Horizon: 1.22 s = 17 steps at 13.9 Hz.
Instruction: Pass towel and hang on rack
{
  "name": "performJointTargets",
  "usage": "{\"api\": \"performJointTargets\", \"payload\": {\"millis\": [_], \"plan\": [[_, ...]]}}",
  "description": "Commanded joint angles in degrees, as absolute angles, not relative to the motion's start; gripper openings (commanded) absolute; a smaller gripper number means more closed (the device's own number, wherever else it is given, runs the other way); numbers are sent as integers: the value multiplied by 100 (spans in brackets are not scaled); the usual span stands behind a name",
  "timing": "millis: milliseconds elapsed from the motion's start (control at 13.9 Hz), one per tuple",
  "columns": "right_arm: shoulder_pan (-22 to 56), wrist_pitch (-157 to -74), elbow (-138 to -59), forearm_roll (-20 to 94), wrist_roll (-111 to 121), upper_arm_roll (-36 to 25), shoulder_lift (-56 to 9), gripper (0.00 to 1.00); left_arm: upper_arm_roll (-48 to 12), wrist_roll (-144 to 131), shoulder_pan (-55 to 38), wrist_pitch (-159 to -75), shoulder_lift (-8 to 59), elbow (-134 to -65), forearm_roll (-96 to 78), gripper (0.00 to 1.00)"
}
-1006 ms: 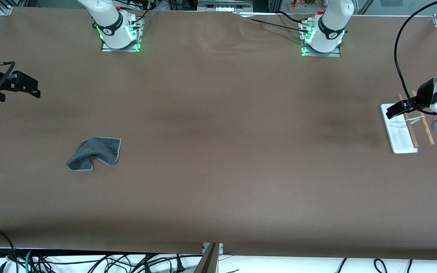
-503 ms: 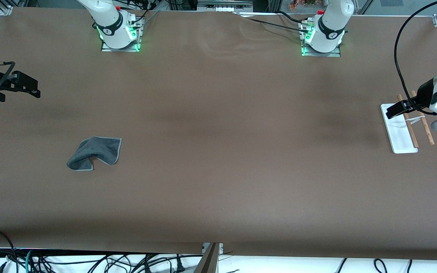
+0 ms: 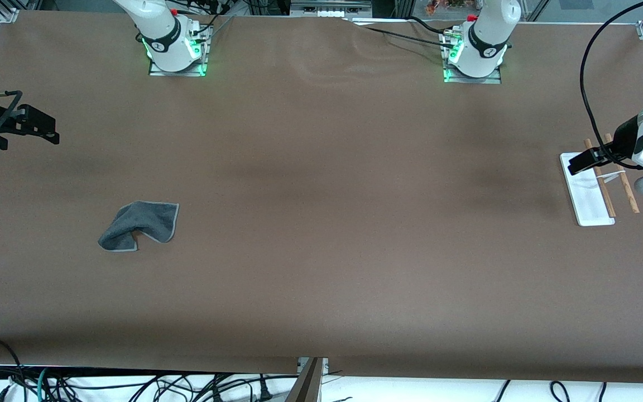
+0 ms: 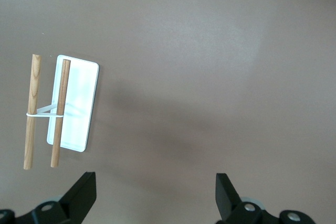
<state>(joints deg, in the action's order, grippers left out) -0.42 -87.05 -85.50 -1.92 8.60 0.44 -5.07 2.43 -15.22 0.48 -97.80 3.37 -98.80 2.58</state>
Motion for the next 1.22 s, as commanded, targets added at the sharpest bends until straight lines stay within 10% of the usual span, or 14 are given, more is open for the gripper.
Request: {"api": "performJointTargets", "payload": {"millis": [0, 1150], "plan": [[-70, -8701, -8481, -132, 853, 53, -527, 100, 255, -1389, 79, -9721, 395, -9765, 202, 100], [-44, -9517, -8516, 17, 888, 53, -1748, 100, 255, -1389, 79, -9721, 422, -9765, 202, 100]]}}
